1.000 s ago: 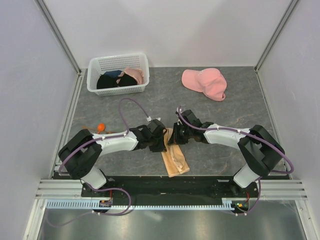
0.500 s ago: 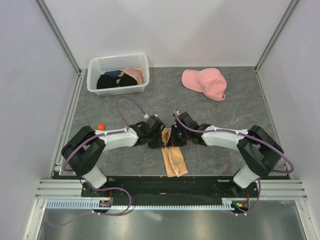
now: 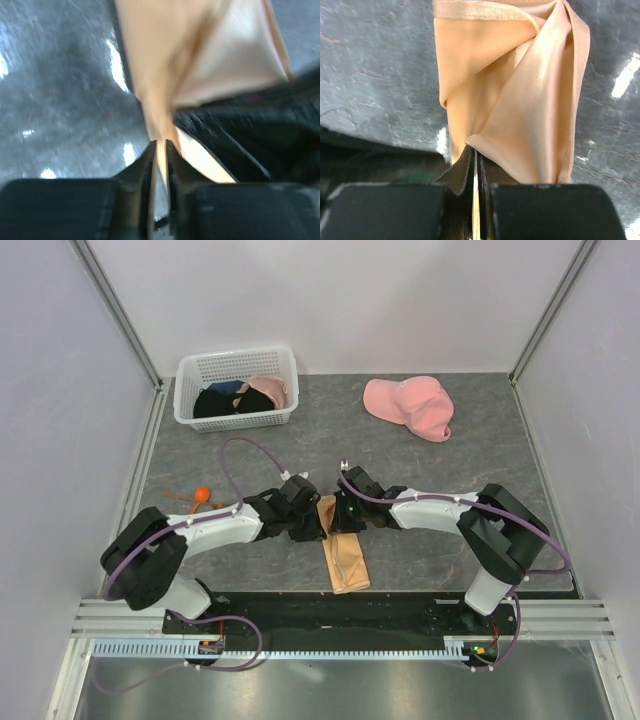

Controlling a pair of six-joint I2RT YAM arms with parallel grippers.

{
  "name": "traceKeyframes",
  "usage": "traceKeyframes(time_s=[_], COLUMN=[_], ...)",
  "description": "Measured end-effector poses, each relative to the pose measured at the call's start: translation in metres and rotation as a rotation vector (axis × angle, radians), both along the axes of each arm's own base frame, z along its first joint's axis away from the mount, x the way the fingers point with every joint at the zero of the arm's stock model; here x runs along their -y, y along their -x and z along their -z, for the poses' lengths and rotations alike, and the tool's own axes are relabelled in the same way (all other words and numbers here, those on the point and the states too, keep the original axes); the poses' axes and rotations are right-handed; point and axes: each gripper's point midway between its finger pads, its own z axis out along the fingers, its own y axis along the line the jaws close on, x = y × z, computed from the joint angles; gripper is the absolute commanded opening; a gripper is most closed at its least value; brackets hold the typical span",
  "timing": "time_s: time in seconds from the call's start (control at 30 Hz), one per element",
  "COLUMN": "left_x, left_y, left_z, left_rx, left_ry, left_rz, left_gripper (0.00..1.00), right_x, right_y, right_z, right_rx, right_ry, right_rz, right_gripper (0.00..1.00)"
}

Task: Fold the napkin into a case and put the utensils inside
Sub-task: Fold the 2/3-rectangle-folded napkin at the center of the board, then pick up the top corner of the smaller rectangle folded napkin from the center of the board.

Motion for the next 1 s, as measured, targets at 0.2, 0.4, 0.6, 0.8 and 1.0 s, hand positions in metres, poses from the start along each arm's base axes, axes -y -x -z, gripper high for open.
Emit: traceKeyframes(time_s=[0.2, 0.4, 0.6, 0.8, 1.0], left_x=[0.006, 0.012, 0.018, 0.016, 0.015], left_y=[0.014, 0.029, 0.038, 0.035, 0.035], left_z=[-0.015, -0.004, 0.011, 0.014, 0.016], left_rx=[-0.001, -0.031, -0.067, -0.061, -0.055], left_ry=[0.059, 0.045, 0.022, 0.007, 0.005], left_rz=[0.053, 0.099, 0.125, 0.112, 0.104], left_gripper=[0.46, 0.47, 0.4, 0.22, 0.18], right_x=[-0.003, -0.005, -0.009, -0.012, 0.0], right_y=[-0.004, -0.003, -0.003, -0.006, -0.016], right_z=[-0.003, -0.003, -0.005, -0.01, -0.012], right_rx=[-0.005, -0.031, -0.049, -0.05, -0.019], right_ry=[-0.012, -0.025, -0.046, -0.066, -0.048], right_rz=[0.03, 0.064, 0.083, 0.078, 0.056], right_gripper=[0.01, 0.0, 0.0, 0.34, 0.64])
